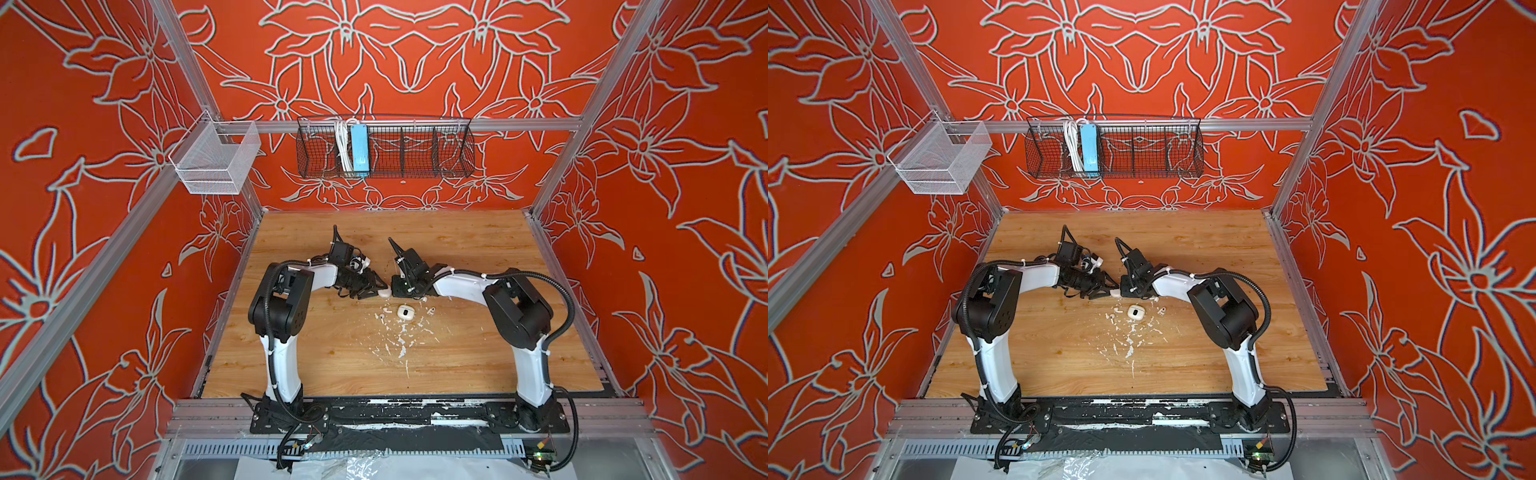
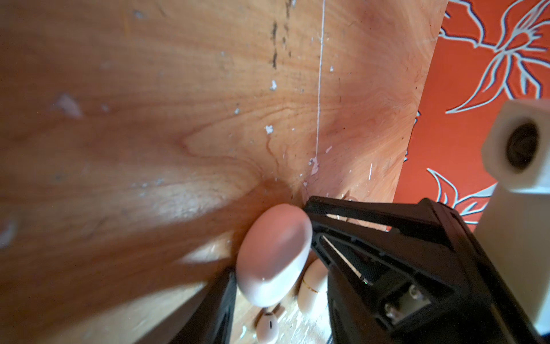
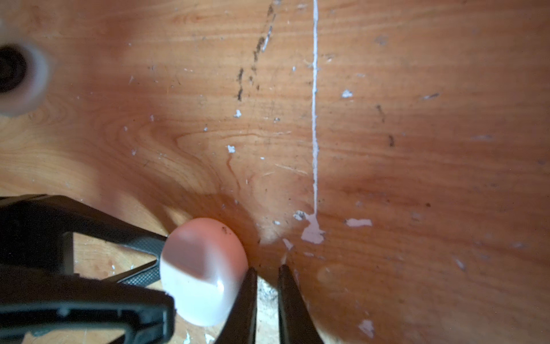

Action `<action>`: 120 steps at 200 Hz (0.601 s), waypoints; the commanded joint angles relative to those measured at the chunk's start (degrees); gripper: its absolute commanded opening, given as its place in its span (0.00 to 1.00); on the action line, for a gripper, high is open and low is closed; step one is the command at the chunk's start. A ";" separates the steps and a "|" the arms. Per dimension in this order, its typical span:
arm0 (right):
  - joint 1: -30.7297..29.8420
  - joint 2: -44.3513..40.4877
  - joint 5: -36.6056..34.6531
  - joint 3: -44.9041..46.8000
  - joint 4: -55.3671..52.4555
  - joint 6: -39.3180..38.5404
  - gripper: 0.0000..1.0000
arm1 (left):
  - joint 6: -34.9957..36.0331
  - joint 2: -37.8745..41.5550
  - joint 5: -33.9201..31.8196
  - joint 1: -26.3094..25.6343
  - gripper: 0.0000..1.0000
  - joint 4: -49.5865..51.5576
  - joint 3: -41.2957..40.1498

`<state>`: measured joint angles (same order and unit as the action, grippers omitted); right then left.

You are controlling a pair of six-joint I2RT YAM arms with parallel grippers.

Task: Insert wireless bluetooth earbuds into charging case
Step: Pick up the charging case from the center of the table.

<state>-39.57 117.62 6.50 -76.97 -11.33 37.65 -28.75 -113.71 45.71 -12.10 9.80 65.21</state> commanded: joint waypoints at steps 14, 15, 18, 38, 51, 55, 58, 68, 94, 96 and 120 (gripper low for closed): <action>-1.20 3.84 -0.52 0.25 -5.36 -0.46 0.17 | -0.53 -2.45 -0.20 -0.38 0.49 0.31 0.18; -1.20 3.84 -0.57 0.25 -5.36 -0.47 0.17 | -0.52 -2.46 -0.19 -0.43 0.49 0.31 0.18; -1.25 3.84 -0.59 0.30 -5.30 -0.46 0.17 | -0.58 -2.48 -0.12 -0.43 0.49 0.23 0.18; -1.52 4.06 -0.71 0.16 -5.27 -0.45 0.17 | -0.67 -2.42 0.24 -0.51 0.49 -0.19 0.09; -1.64 4.11 -0.83 0.00 -5.48 -0.50 0.17 | -0.62 -2.48 0.25 -0.56 0.49 -0.30 0.09; -1.65 4.13 -0.87 -0.02 -5.48 -0.54 0.17 | -0.62 -2.48 0.27 -0.56 0.49 -0.38 0.09; -1.65 4.25 -0.92 -0.02 -5.52 -0.53 0.17 | -0.68 -2.40 0.35 -0.56 0.48 -0.40 0.09; -1.73 4.18 -0.96 -0.10 -5.53 -0.53 0.17 | -0.77 -2.61 0.66 -0.58 0.49 -0.63 0.09; -2.08 4.24 -1.14 -0.18 -5.49 -0.63 0.17 | -1.20 -3.13 1.61 -0.65 0.47 -1.53 0.00; -2.06 4.20 -1.21 -0.19 -5.51 -0.64 0.17 | -1.24 -3.17 1.65 -0.65 0.47 -1.61 0.00; -2.26 4.47 -1.40 -0.59 -6.01 -0.71 0.17 | -1.28 -2.93 2.08 -0.87 0.46 -2.19 -0.08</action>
<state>-40.80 118.45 5.74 -78.13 -11.33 37.06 -29.80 -115.02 47.99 -12.14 7.40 65.21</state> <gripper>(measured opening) 0.170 0.462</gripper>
